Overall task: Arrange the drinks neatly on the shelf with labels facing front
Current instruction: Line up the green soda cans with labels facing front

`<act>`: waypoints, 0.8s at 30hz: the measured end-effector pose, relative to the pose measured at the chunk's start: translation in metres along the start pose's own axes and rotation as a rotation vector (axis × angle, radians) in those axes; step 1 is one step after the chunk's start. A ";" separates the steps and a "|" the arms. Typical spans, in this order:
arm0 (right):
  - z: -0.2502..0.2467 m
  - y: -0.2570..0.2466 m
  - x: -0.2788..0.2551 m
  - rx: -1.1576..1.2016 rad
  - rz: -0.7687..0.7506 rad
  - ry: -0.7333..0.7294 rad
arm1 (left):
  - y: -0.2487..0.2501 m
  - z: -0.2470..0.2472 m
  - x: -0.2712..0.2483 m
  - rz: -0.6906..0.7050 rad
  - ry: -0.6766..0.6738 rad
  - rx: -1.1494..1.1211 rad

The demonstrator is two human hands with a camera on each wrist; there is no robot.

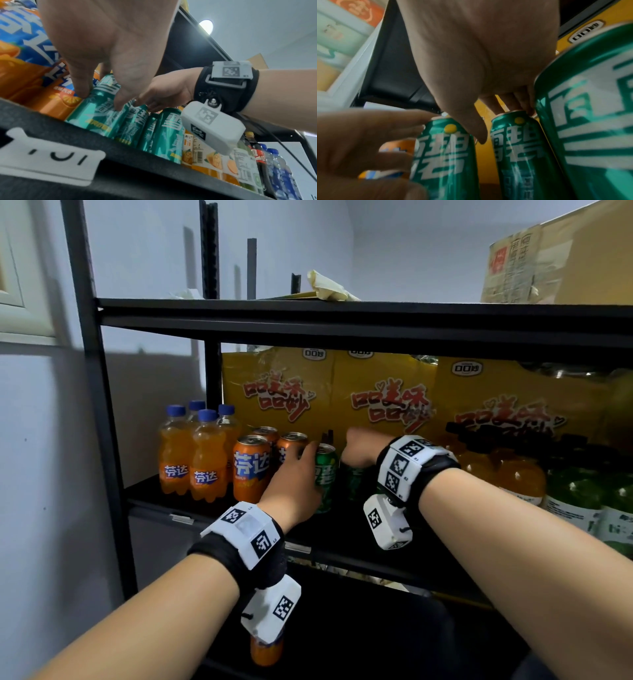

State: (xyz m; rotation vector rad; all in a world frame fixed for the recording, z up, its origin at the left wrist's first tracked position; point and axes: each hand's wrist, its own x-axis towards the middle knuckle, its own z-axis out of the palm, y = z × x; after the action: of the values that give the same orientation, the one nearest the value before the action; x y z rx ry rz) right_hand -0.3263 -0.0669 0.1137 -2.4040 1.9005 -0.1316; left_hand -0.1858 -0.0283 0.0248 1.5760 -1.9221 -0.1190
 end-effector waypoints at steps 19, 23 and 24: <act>-0.011 0.028 -0.019 0.359 -0.070 0.397 | -0.001 0.008 -0.015 0.091 0.302 -0.198; -0.014 0.035 -0.040 0.658 -0.125 0.485 | 0.012 0.002 -0.028 0.182 0.450 -0.500; -0.012 0.035 -0.045 0.705 -0.130 0.491 | 0.017 0.002 -0.032 0.180 0.423 -0.573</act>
State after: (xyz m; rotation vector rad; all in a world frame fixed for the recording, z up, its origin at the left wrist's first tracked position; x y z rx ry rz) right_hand -0.3720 -0.0311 0.1210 -2.0862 1.4537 -1.2599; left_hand -0.1986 0.0045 0.0178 0.9538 -1.5081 -0.2181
